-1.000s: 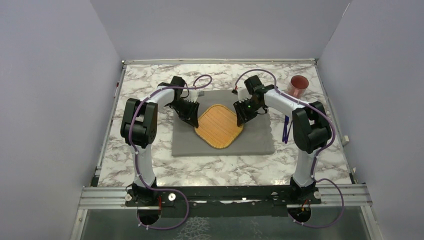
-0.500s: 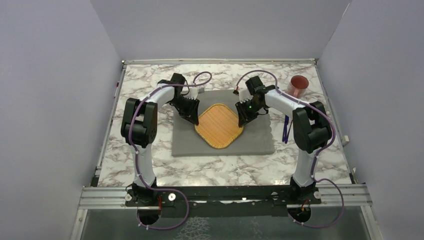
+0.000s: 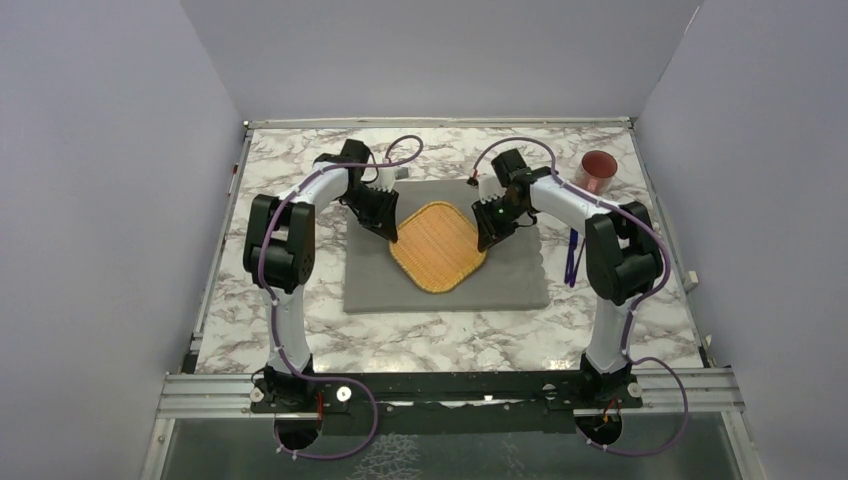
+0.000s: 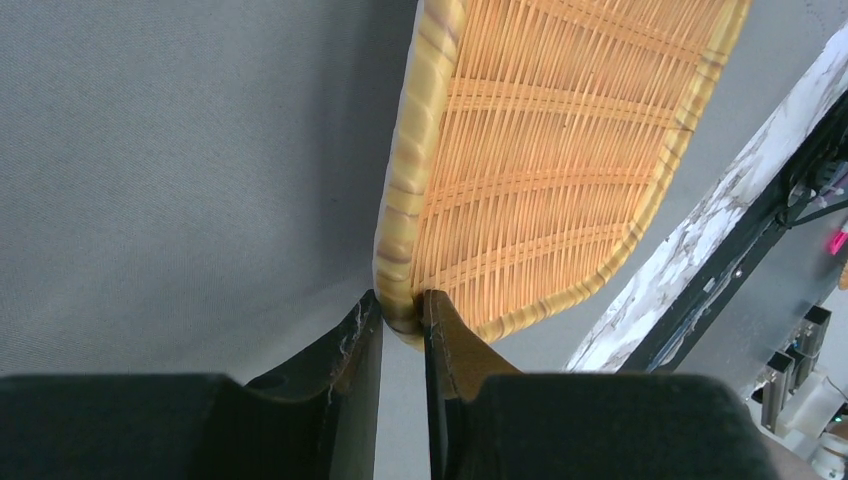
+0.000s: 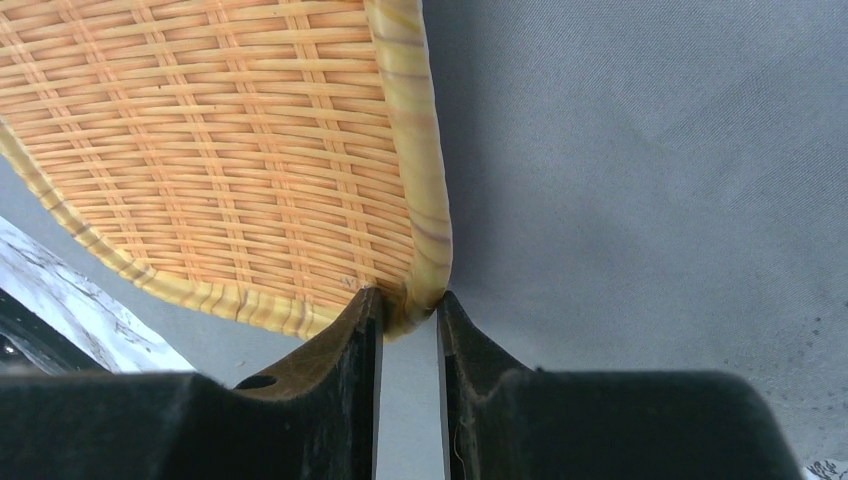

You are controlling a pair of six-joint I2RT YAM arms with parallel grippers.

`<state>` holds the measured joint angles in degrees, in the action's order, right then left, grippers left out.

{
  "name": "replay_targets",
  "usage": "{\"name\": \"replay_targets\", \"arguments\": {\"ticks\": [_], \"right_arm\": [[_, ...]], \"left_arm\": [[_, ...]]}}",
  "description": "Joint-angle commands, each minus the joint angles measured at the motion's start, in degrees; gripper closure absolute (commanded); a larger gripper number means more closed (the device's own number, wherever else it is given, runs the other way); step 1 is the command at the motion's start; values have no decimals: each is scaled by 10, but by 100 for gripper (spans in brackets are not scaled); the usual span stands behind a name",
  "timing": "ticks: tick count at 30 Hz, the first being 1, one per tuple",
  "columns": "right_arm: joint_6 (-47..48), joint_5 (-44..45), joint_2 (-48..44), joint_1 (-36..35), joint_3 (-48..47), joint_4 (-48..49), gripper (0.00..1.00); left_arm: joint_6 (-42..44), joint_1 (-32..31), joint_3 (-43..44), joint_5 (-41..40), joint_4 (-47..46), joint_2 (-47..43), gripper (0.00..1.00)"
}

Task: Set the dinner table for one person

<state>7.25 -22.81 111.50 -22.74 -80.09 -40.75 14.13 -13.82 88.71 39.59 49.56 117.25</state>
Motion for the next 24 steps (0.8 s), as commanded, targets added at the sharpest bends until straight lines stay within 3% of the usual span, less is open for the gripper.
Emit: {"name": "replay_targets", "arguments": {"ticks": [1,24], "right_arm": [[10,-21,17,-7,-29,10,79],[7,-23,49,-7,-68,14,79]], "left_arm": [[5,-4,23,16,-25,14,82],[6,-4,52,7,-23,41,82]]}}
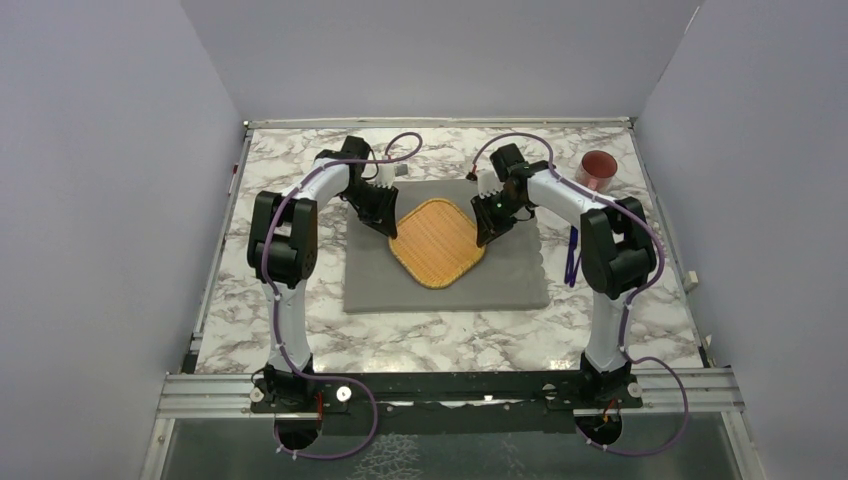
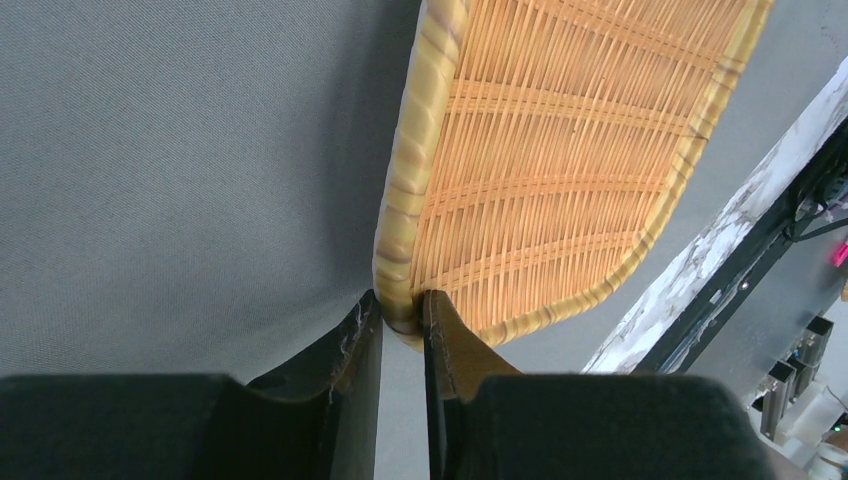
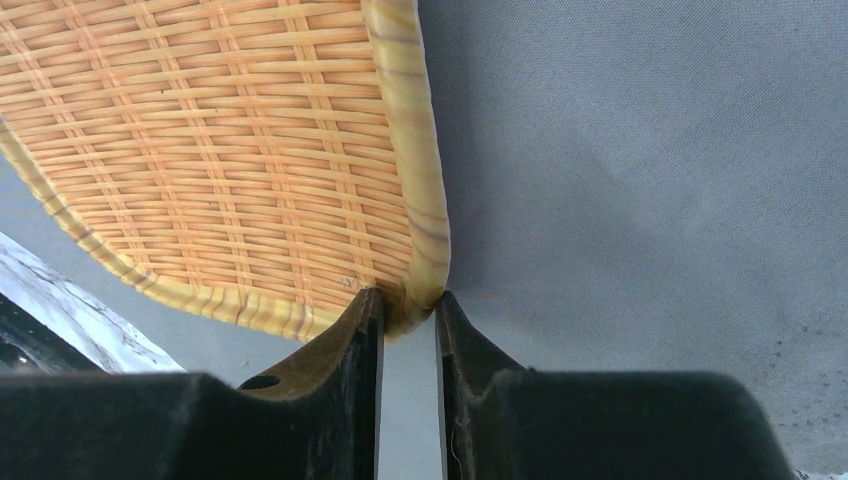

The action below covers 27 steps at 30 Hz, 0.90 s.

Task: Set the dinner table for one person

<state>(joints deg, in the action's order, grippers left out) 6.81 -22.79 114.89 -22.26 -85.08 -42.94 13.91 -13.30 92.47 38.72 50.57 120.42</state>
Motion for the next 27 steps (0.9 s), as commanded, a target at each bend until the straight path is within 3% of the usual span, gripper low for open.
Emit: {"name": "replay_targets", "arguments": {"ticks": [1,27], "right_arm": [[11,-24,16,-12,-18,37,79],[3,-21,44,-12,-53,50,79]], "left_arm": [[9,-9,15,15,-33,10,82],[19,-9,-20,15,-32,22,83]]}}
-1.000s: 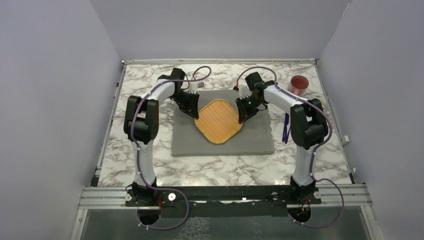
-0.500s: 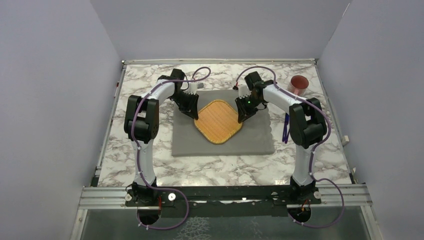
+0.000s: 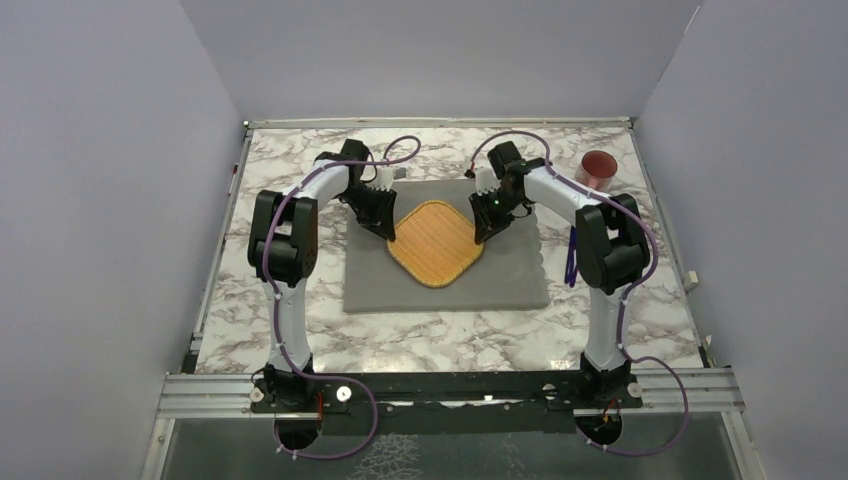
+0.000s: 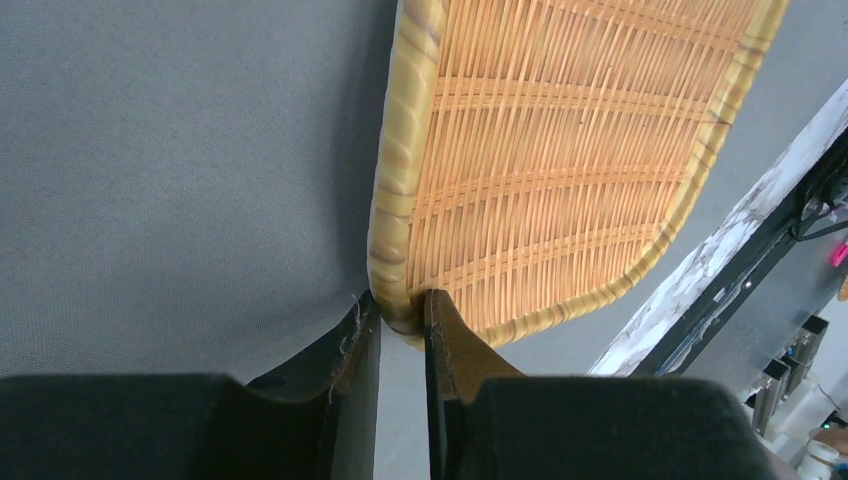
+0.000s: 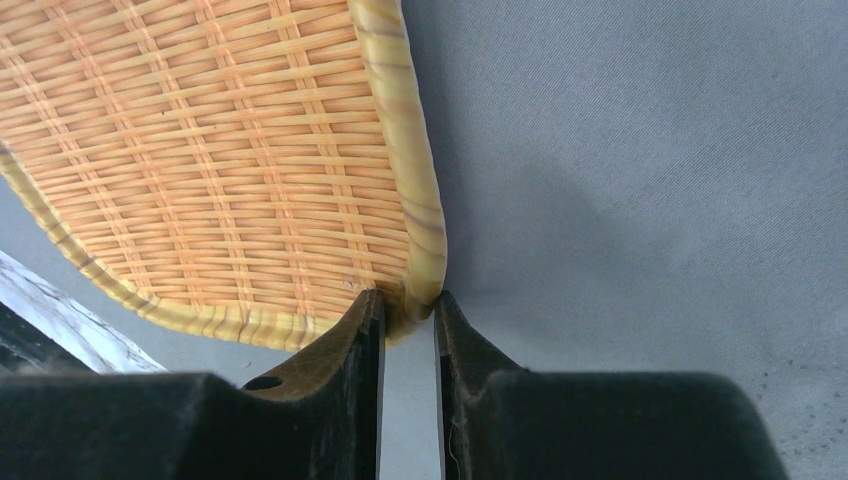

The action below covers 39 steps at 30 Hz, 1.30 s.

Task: Set the dinner table for one person

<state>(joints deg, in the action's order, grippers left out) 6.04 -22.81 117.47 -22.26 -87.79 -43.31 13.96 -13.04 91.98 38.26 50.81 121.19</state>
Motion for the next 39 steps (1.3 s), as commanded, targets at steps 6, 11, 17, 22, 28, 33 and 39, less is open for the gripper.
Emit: {"name": "replay_targets", "arguments": {"ticks": [6,11,17,22,28,33,39], "right_arm": [[10,-20,18,-13,-34,52,79],[10,-29,20,-12,-27,48,79],[12,-28,16,-12,-14,51,79],[16,-29,19,-12,-13,47,66],[16,-30,16,-13,-7,50,58],[17,-21,8,-12,0,55,58],[17,-5,-4,-12,13,59,54]], "left_arm": [[20,-12,-21,21,-35,15,83],[19,-12,-18,17,-35,19,83],[17,-12,-11,15,-35,21,79],[17,-12,-15,9,-35,17,73],[18,-13,-17,-13,-34,10,66],[21,-14,-15,-37,-30,6,61],[23,-14,-17,-64,-29,-5,59]]}}
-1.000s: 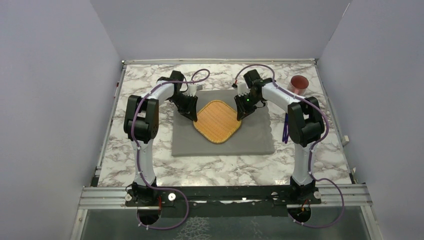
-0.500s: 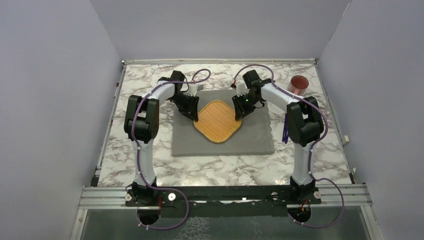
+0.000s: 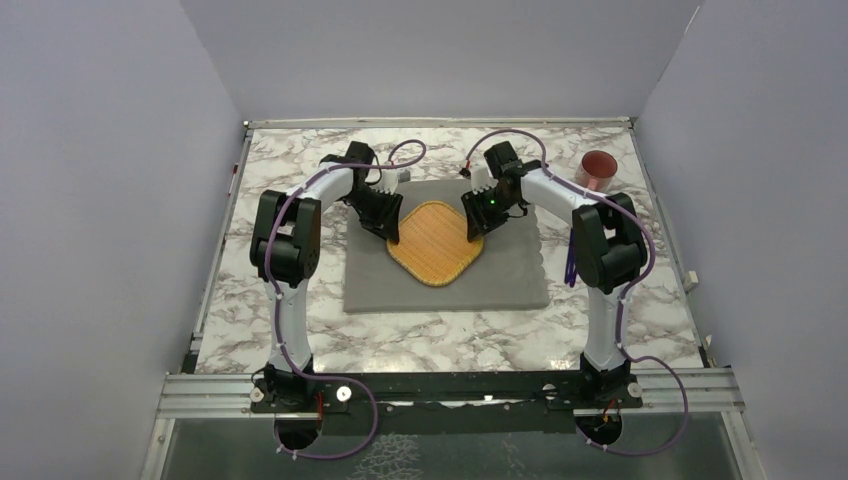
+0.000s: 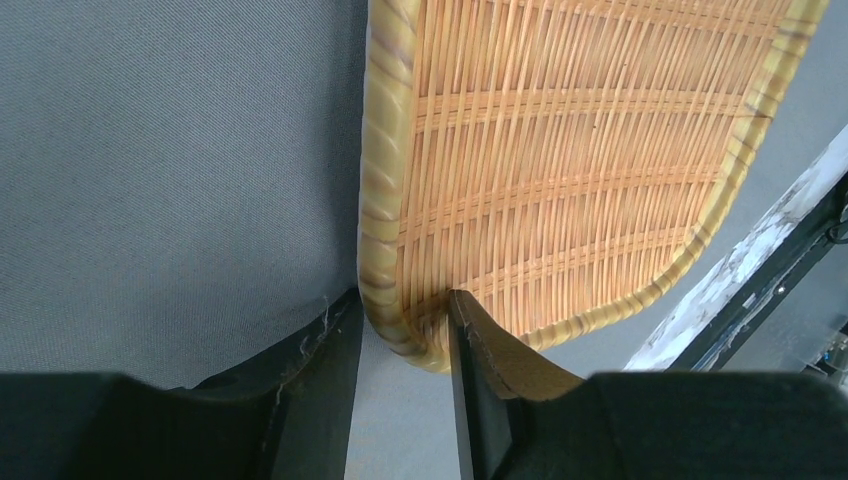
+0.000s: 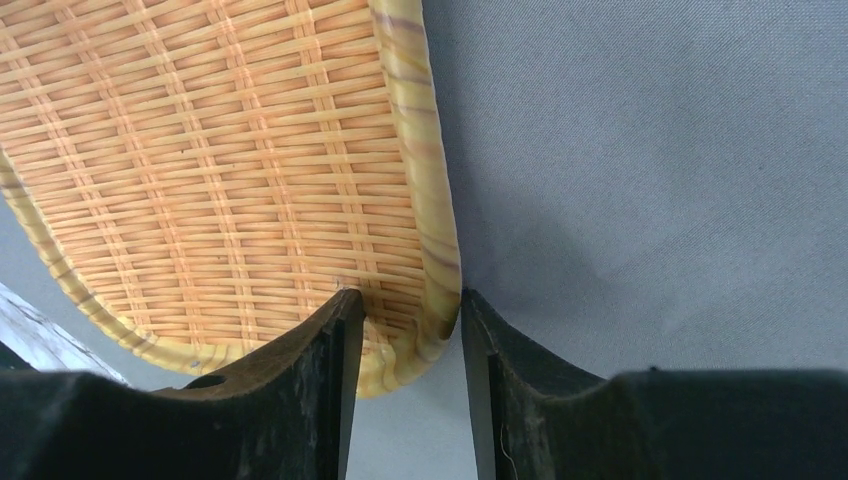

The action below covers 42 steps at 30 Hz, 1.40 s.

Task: Set the dinner table for one person

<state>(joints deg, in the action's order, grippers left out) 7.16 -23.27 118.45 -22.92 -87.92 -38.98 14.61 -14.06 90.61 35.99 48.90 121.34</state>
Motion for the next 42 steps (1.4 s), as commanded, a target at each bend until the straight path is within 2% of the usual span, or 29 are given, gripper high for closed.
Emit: {"name": "replay_targets", "arguments": {"ticks": [1,16,17,18,38,42], "right_arm": [[5,1,-17,-5,17,17,53],[0,38,-55,-6,50,37,49],[0,42,-57,-6,51,38,49],[-1,48,-58,-5,52,39,49],[3,49,-104,-5,63,25,49],[-1,78,-127,-5,74,29,49]], "left_arm": [[16,-4,-4,-47,-10,-8,59],[10,-3,-3,-107,-10,-28,50],[9,-3,-3,-113,-10,-29,43],[9,-3,-4,-118,-10,-31,41],[17,-2,-7,-117,-3,-68,39],[19,0,-4,-112,2,-84,39]]}}
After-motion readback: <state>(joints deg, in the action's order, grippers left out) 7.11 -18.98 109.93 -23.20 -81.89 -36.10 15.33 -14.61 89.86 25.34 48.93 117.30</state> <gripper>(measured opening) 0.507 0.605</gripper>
